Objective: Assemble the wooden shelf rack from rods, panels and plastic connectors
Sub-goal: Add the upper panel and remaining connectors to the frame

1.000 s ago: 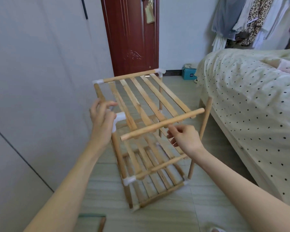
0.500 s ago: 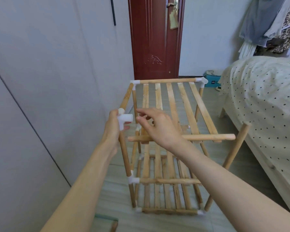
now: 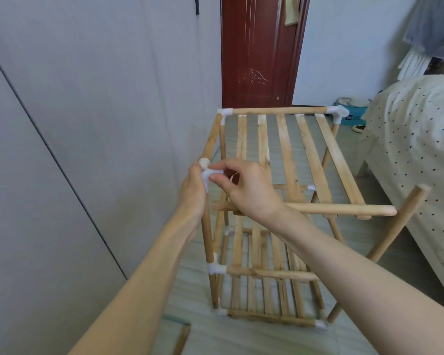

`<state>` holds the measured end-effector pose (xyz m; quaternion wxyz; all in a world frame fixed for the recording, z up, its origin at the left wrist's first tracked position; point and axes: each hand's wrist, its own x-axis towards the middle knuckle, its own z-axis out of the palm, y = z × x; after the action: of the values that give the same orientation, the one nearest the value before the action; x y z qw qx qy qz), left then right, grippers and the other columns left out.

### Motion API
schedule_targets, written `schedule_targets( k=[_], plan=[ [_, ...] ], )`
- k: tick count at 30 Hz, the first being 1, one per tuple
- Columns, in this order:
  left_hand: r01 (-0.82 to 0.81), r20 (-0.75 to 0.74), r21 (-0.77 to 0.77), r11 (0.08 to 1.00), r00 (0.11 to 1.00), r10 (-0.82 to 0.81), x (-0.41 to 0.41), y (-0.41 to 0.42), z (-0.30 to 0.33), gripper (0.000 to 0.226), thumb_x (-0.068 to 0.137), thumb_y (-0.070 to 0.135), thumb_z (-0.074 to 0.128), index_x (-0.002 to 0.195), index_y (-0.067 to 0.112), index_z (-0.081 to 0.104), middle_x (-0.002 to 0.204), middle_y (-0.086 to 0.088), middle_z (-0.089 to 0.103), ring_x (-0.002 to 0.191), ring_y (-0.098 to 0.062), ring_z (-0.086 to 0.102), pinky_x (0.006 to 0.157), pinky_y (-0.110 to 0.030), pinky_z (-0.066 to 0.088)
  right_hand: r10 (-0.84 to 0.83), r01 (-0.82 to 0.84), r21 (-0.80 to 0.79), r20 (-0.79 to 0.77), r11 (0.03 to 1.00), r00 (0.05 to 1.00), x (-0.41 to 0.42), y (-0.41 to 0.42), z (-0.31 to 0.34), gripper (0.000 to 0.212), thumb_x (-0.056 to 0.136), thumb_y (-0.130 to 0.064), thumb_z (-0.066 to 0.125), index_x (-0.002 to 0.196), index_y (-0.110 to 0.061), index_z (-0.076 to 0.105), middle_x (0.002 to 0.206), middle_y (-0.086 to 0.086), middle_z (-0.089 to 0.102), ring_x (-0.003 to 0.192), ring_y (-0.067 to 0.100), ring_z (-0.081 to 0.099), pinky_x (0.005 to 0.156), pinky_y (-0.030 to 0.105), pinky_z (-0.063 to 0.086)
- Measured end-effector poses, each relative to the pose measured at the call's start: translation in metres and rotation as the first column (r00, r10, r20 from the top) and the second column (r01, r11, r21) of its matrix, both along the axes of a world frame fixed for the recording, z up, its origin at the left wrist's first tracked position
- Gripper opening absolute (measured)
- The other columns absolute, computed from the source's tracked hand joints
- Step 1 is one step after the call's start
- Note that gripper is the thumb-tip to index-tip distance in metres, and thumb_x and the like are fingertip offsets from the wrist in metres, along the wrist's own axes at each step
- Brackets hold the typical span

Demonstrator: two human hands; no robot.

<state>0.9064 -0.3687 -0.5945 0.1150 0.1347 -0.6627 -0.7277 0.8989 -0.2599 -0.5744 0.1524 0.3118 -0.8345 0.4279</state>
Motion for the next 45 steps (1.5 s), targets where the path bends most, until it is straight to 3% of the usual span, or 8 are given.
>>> schedule_targets(
  k=[2, 5, 7, 13, 16, 26, 40, 45],
  plan=[
    [-0.015, -0.032, -0.026, 1.000, 0.999, 0.014, 0.002, 0.000, 0.000, 0.047, 0.082, 0.047, 0.028, 0.091, 0.022, 0.067, 0.115, -0.012, 0.065, 0.111, -0.025, 0.058, 0.100, -0.054, 0.042, 0.002, -0.003, 0.014, 0.024, 1.000, 1.000, 0.004, -0.001, -0.001, 0.021, 0.092, -0.018, 0.058, 0.109, -0.011, 0.067, 0.093, -0.001, 0.067, 0.084, 0.010, 0.057, 0.077, 0.021, 0.044],
    [-0.009, -0.168, -0.150, 0.989, 0.986, -0.017, 0.004, 0.007, -0.004, 0.040, 0.100, 0.033, 0.025, 0.129, 0.026, 0.051, 0.135, 0.002, 0.050, 0.122, -0.008, 0.047, 0.108, -0.032, 0.035, -0.059, 0.060, 0.121, -0.014, 0.991, 0.998, 0.011, 0.016, -0.010, 0.032, 0.092, -0.028, 0.056, 0.122, -0.017, 0.059, 0.104, -0.004, 0.064, 0.098, 0.014, 0.057, 0.087, 0.029, 0.043],
    [-0.082, -0.285, -0.213, 0.974, 0.958, 0.018, 0.004, 0.009, -0.004, 0.033, 0.101, 0.023, 0.026, 0.116, 0.036, 0.051, 0.127, 0.011, 0.046, 0.111, 0.007, 0.045, 0.099, -0.011, 0.034, -0.130, 0.157, 0.299, -0.110, 0.941, 0.985, 0.015, 0.037, -0.019, 0.044, 0.090, -0.043, 0.052, 0.126, -0.017, 0.056, 0.112, -0.003, 0.060, 0.107, 0.016, 0.053, 0.092, 0.032, 0.039],
    [-0.108, -0.374, -0.431, 0.896, 0.925, -0.069, 0.003, 0.008, 0.004, 0.031, 0.100, 0.014, 0.035, 0.084, 0.027, 0.057, 0.110, 0.004, 0.050, 0.098, 0.004, 0.047, 0.091, -0.017, 0.039, -0.159, 0.255, 0.686, -0.202, 0.682, 0.967, 0.014, 0.077, -0.044, 0.044, 0.089, -0.047, 0.052, 0.125, -0.023, 0.050, 0.123, -0.003, 0.042, 0.117, 0.020, 0.039, 0.100, 0.038, 0.032],
    [-0.048, -0.356, -0.566, 0.823, 0.915, -0.191, 0.006, 0.001, 0.006, 0.032, 0.101, 0.017, 0.037, 0.080, 0.031, 0.057, 0.115, 0.007, 0.047, 0.110, 0.005, 0.044, 0.085, 0.004, 0.029, -0.190, 0.287, 0.653, -0.216, 0.701, 0.958, 0.009, 0.075, -0.043, 0.029, 0.093, -0.035, 0.051, 0.116, -0.019, 0.055, 0.118, 0.000, 0.043, 0.111, 0.021, 0.041, 0.099, 0.039, 0.032],
    [-0.082, -0.357, -0.640, 0.764, 0.913, -0.200, 0.008, -0.015, 0.005, 0.025, 0.101, 0.019, 0.035, 0.090, 0.027, 0.057, 0.115, 0.008, 0.054, 0.113, -0.011, 0.047, 0.093, -0.021, 0.035, -0.181, 0.327, 0.570, -0.298, 0.754, 0.937, 0.004, 0.085, -0.018, 0.022, 0.094, -0.033, 0.047, 0.112, -0.024, 0.055, 0.116, -0.007, 0.043, 0.082, 0.008, 0.039, 0.079, 0.030, 0.021],
    [-0.230, -0.413, -0.771, 0.594, 0.891, -0.191, 0.007, -0.004, -0.006, 0.029, 0.100, 0.018, 0.033, 0.100, 0.010, 0.061, 0.104, 0.010, 0.050, 0.104, -0.008, 0.041, 0.082, -0.014, 0.030, -0.199, 0.301, 0.573, -0.235, 0.762, 0.951, 0.000, 0.096, 0.014, 0.016, 0.092, -0.034, 0.053, 0.106, -0.029, 0.058, 0.103, -0.018, 0.033, 0.087, 0.011, 0.045, 0.080, 0.030, 0.019],
    [-0.045, -0.346, -0.682, 0.730, 0.899, -0.268, 0.012, -0.001, -0.006, 0.029, 0.102, 0.021, 0.027, 0.105, 0.010, 0.054, 0.117, 0.008, 0.040, 0.108, 0.008, 0.040, 0.089, 0.005, 0.021, -0.165, 0.262, 0.552, -0.219, 0.792, 0.962, 0.001, 0.095, 0.015, 0.018, 0.091, -0.032, 0.054, 0.107, -0.026, 0.061, 0.097, -0.017, 0.040, 0.081, 0.006, 0.043, 0.080, 0.029, 0.022]
  ],
)
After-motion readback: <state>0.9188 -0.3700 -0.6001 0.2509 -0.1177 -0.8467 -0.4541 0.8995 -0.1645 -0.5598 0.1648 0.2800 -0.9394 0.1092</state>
